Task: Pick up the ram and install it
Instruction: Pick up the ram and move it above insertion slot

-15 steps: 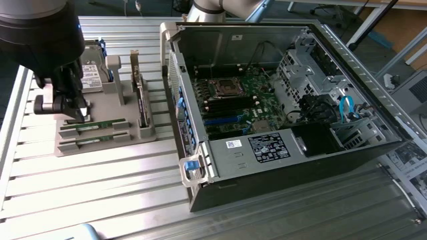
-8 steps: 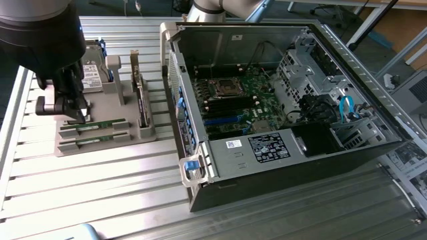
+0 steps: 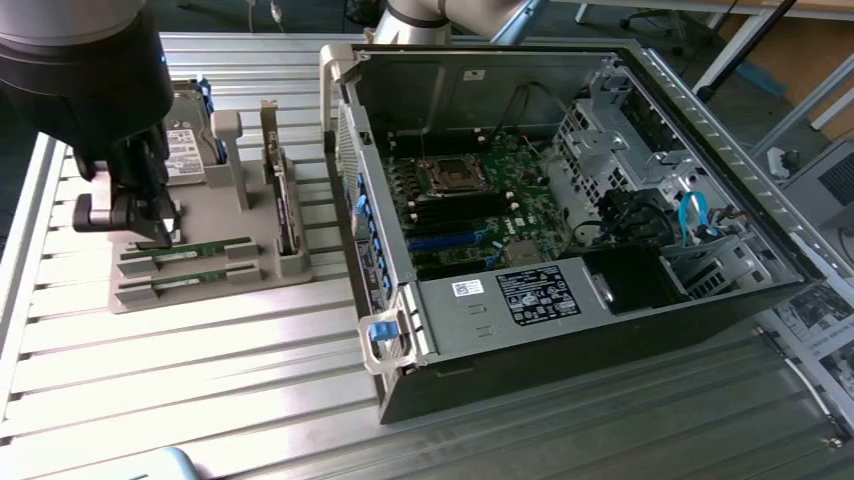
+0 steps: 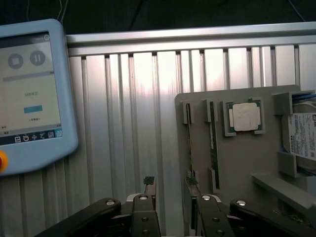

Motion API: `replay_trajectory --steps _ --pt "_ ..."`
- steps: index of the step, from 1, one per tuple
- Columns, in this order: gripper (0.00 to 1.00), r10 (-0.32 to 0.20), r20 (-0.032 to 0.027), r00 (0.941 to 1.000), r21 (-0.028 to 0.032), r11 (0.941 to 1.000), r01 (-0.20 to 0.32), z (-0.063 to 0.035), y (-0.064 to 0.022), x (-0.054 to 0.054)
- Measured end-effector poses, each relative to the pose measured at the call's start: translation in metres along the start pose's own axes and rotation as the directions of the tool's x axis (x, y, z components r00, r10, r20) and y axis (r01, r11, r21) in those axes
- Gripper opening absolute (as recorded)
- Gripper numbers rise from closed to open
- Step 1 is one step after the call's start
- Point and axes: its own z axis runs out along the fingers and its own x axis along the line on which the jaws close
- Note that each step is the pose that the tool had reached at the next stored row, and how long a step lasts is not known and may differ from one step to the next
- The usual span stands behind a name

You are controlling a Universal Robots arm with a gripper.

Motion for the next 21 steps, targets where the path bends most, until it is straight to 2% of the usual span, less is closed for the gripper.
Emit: replay_trajectory --steps 4,21 --pt "0.36 0.0 -0.0005 1.0 0.0001 1.0 0.0 0.0042 -0.0012 -0.0001" --pt "0.36 0.0 -0.0007 1.0 0.0001 1.0 0.0 0.0083 -0.002 -0.0002"
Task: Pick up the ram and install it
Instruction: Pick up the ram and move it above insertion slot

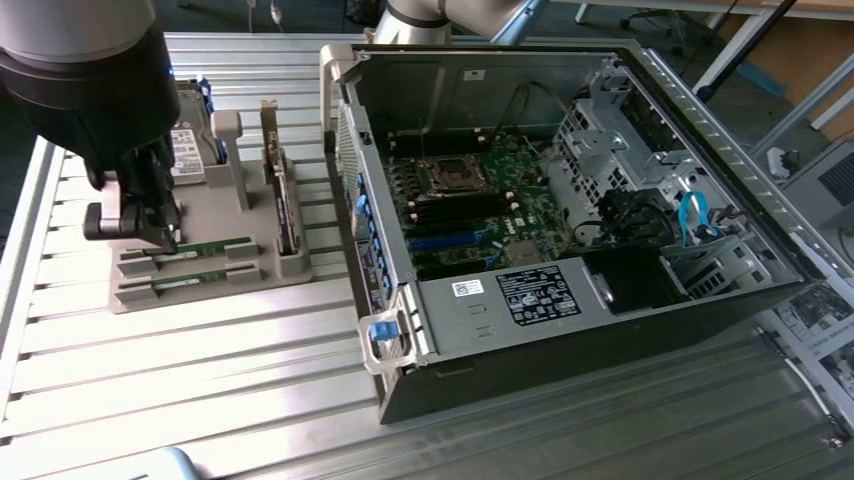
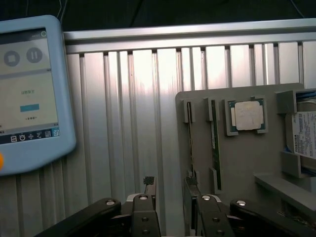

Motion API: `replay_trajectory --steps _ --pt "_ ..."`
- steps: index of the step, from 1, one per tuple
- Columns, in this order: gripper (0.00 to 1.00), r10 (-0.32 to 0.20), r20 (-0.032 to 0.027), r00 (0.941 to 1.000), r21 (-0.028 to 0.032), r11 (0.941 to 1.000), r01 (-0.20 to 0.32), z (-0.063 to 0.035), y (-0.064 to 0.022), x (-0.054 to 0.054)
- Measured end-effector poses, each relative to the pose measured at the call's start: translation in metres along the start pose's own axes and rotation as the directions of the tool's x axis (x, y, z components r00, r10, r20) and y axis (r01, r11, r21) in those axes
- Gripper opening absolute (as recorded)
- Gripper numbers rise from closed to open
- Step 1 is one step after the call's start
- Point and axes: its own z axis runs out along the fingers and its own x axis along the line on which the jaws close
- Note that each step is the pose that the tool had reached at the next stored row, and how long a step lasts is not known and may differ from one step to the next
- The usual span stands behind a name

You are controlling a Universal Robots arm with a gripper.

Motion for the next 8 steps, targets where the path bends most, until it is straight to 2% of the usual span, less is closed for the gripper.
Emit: replay_trajectory --steps 8 --pt "0.36 0.0 0.0 1.0 0.0 1.0 0.0 0.0016 -0.0006 0.0"
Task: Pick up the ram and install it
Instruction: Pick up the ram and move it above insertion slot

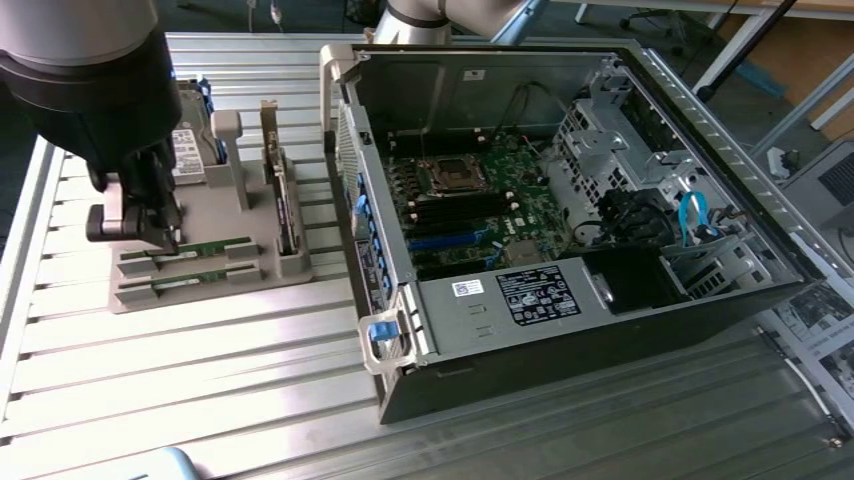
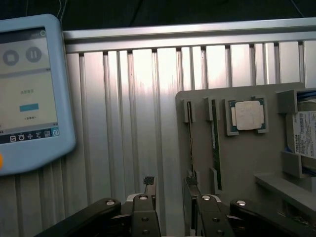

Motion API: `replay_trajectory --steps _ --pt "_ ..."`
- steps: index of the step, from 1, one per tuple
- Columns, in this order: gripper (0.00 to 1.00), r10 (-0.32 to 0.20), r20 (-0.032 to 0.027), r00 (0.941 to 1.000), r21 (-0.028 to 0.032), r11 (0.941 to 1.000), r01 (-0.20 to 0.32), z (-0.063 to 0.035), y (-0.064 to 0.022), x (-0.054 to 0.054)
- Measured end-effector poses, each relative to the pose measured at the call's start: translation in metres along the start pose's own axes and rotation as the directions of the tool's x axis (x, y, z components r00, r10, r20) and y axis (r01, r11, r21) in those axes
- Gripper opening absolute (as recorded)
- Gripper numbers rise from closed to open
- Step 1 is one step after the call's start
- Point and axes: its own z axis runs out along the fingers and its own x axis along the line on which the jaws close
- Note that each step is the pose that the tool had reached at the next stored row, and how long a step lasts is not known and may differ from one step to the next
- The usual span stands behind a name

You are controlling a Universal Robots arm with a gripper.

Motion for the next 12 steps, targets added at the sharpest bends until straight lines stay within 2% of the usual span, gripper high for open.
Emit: replay_trajectory --steps 12 --pt "0.36 0.0 -0.0003 1.0 0.0 1.0 0.0 0.0027 -0.0014 -0.0001"
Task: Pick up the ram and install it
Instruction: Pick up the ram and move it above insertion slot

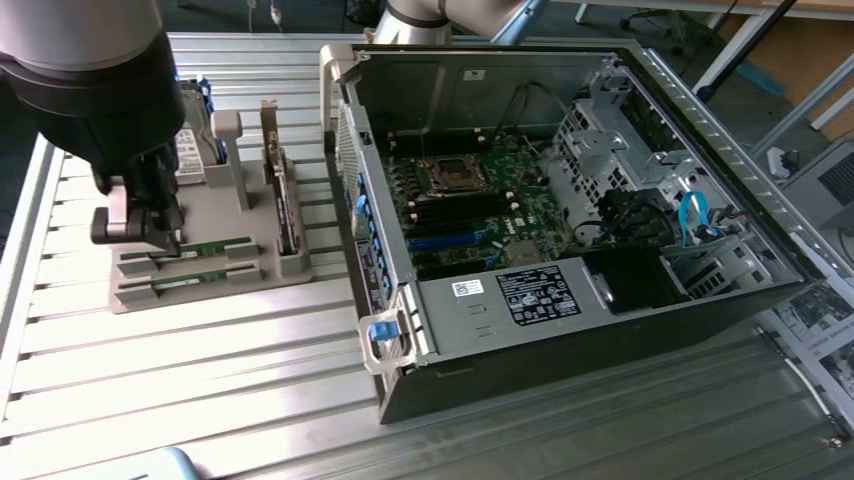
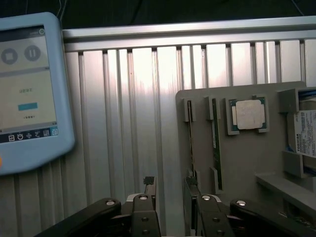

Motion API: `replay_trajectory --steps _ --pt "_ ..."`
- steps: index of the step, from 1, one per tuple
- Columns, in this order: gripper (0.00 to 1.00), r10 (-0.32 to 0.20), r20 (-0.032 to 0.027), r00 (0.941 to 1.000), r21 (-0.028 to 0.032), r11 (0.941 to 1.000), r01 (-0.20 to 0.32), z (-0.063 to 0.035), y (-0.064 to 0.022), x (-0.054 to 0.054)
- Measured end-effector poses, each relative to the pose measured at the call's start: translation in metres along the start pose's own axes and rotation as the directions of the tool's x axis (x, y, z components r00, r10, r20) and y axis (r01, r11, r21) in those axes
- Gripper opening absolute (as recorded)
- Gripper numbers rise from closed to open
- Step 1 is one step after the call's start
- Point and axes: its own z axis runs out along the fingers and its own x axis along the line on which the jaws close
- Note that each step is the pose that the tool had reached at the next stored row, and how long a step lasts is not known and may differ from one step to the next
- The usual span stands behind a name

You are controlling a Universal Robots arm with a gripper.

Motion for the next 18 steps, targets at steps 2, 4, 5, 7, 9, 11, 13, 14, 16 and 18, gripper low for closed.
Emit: replay_trajectory --steps 2,4,5,7,9,11,13,14,16,18 --pt "0.36 0.0 0.0 1.0 0.0 1.0 0.0 0.0005 -0.0002 0.0" --pt "0.36 0.0 -0.0001 1.0 0.0 1.0 0.0 0.001 -0.0006 0.0" --pt "0.36 0.0 -0.0001 1.0 0.0 1.0 0.0 0.0012 -0.0006 -0.0001" --pt "0.36 0.0 -0.0002 1.0 0.0 1.0 0.0 0.0017 -0.001 -0.0001" --pt "0.36 0.0 -0.0002 1.0 0.0 1.0 0.0 0.0021 -0.0012 -0.0001" --pt "0.36 0.0 -0.0001 1.0 0.0 1.0 0.0 0.0024 -0.0014 -0.0001" --pt "0.36 0.0 -0.0001 1.0 0.0 1.0 0.0 0.0027 -0.0015 -0.0001" --pt "0.36 0.0 -0.0002 1.0 0.0 1.0 0.0 0.0029 -0.0016 -0.0001" --pt "0.36 0.0 -0.0001 1.0 0.0 1.0 0.0 0.0032 -0.0017 -0.0001" --pt "0.36 0.0 -0.0002 1.0 0.0 1.0 0.0 0.0035 -0.0018 -0.0001"
